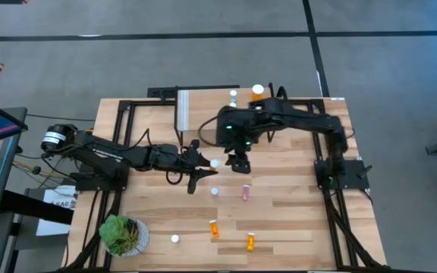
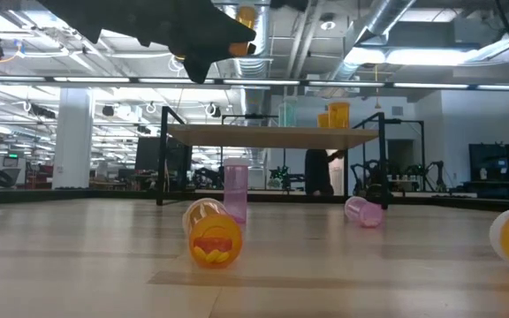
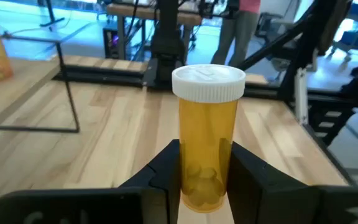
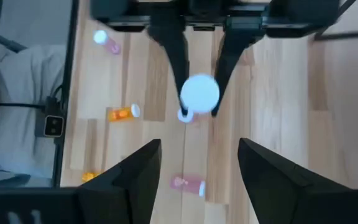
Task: Pick and place medicine bottles onto shelf by color
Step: Put the bottom right small orange pill bottle on the shelf
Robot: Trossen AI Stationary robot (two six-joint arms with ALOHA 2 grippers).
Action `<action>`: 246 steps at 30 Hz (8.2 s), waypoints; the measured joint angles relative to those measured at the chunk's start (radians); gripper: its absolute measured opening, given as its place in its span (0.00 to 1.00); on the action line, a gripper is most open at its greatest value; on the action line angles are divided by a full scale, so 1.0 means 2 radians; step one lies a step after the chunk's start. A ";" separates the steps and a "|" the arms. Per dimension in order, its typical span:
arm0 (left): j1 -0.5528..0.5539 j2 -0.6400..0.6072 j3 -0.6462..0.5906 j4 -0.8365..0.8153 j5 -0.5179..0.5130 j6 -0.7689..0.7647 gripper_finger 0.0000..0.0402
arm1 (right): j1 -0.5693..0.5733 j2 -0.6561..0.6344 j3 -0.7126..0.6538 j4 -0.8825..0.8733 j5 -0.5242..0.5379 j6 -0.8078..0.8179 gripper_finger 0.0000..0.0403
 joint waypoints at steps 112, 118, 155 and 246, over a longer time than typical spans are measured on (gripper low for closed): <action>-0.067 -0.045 -0.001 0.028 -0.030 0.028 0.20 | 0.074 -0.135 -0.753 1.242 0.087 0.052 0.58; -0.067 -0.045 -0.001 0.023 -0.030 0.028 0.20 | 0.074 -0.135 -0.753 1.243 0.087 0.053 0.58; -0.067 -0.044 -0.002 0.007 -0.083 0.014 0.20 | 0.087 -0.136 -0.690 1.115 0.140 0.049 0.41; -0.070 -0.061 -0.001 -0.018 -0.112 0.002 0.25 | 0.087 -0.136 -0.691 1.050 0.153 0.048 0.33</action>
